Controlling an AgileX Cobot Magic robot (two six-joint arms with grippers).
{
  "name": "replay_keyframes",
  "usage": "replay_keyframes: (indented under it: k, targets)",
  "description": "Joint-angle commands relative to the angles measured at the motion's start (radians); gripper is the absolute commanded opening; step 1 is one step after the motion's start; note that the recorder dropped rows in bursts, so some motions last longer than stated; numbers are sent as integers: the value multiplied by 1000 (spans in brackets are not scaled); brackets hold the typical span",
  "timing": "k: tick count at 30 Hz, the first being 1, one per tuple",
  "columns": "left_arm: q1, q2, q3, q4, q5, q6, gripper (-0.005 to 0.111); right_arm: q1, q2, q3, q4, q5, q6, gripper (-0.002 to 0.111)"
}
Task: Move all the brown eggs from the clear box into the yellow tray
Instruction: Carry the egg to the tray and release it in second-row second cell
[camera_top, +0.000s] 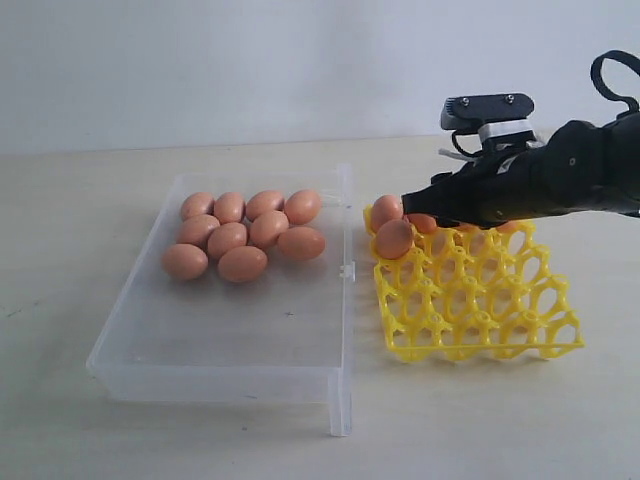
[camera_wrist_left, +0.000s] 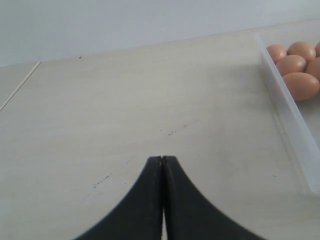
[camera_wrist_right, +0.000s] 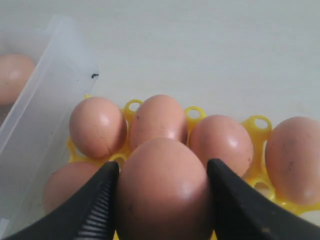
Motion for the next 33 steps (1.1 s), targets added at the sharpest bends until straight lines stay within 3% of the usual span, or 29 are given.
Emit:
replay_keyframes:
  k: [1,33]
  targets:
    - [-6,1,-4,-2,-9,-5,0,18,-3,-12,-12,-15,13,0]
    - [-6,1,-4,-2,-9,-5,0,18,77,-67,-17,-37,15,0]
